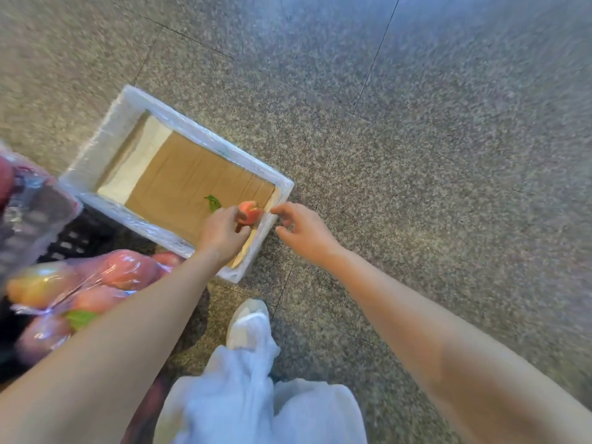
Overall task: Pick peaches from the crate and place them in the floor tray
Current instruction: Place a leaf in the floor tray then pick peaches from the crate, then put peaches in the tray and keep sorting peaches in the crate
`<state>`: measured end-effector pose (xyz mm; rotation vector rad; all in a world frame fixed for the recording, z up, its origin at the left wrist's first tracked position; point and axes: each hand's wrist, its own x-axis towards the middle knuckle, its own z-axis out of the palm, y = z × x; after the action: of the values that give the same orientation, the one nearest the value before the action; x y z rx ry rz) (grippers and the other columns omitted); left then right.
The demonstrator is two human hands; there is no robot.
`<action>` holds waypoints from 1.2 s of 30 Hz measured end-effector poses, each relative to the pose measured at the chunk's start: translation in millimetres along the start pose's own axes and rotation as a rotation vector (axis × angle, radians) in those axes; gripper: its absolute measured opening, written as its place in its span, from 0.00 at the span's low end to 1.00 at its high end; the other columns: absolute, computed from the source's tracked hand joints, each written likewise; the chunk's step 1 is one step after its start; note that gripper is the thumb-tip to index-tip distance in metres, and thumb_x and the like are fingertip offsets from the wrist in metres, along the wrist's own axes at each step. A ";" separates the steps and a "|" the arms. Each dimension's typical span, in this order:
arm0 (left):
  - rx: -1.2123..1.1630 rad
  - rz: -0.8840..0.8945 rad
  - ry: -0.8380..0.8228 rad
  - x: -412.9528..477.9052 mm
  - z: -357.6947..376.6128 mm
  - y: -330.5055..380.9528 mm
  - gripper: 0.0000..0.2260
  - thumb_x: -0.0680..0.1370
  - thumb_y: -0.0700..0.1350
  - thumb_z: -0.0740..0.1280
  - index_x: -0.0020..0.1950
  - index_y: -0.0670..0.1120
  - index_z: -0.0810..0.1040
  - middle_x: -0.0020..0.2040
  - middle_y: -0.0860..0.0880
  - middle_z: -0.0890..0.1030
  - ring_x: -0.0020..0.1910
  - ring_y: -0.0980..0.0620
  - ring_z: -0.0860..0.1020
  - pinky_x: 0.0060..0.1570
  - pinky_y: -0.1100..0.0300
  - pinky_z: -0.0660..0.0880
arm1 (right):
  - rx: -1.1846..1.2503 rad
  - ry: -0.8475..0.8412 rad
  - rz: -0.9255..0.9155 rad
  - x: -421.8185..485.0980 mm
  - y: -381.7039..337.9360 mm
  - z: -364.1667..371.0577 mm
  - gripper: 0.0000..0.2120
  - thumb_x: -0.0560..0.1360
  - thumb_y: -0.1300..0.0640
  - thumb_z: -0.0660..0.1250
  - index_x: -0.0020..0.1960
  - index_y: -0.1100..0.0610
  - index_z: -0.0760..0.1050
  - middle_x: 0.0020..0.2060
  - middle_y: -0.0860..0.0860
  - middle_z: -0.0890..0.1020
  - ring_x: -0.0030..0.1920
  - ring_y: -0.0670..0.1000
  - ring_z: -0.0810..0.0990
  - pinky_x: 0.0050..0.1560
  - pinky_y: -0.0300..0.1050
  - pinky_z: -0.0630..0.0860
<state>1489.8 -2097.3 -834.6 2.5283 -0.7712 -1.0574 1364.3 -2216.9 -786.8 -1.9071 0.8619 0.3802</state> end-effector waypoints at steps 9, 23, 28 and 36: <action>-0.093 0.139 0.251 -229.9 -199.7 110.4 0.06 0.77 0.46 0.64 0.51 0.50 0.79 0.44 0.51 0.80 0.42 0.51 0.78 0.43 0.52 0.77 | 0.101 0.089 -0.146 -205.7 -187.6 -110.9 0.11 0.78 0.63 0.63 0.51 0.48 0.78 0.43 0.38 0.79 0.50 0.46 0.81 0.57 0.47 0.78; 0.297 0.390 0.922 -538.1 -447.7 107.6 0.12 0.71 0.44 0.60 0.50 0.44 0.79 0.46 0.44 0.78 0.48 0.41 0.76 0.48 0.51 0.69 | -0.171 0.040 -0.693 -408.4 -480.7 -113.9 0.16 0.77 0.49 0.63 0.64 0.47 0.73 0.52 0.48 0.79 0.52 0.50 0.79 0.57 0.57 0.77; 0.350 0.068 0.798 -595.4 -460.8 46.1 0.23 0.73 0.56 0.58 0.58 0.41 0.75 0.53 0.40 0.77 0.51 0.37 0.75 0.47 0.45 0.74 | -0.321 -0.027 -0.840 -444.7 -536.6 -59.7 0.21 0.77 0.52 0.64 0.68 0.55 0.70 0.64 0.56 0.76 0.62 0.55 0.75 0.62 0.58 0.73; 0.092 0.122 0.355 -648.4 -487.5 -22.7 0.18 0.77 0.50 0.65 0.64 0.43 0.73 0.60 0.43 0.77 0.60 0.43 0.74 0.57 0.51 0.71 | -0.648 -0.042 -0.773 -463.2 -573.5 7.4 0.12 0.79 0.51 0.62 0.51 0.56 0.81 0.44 0.53 0.80 0.48 0.54 0.77 0.47 0.45 0.69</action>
<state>1470.8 -1673.8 -142.5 2.6011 -0.8711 -0.5224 1446.0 -1864.6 -144.4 -2.6309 -0.1054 0.2255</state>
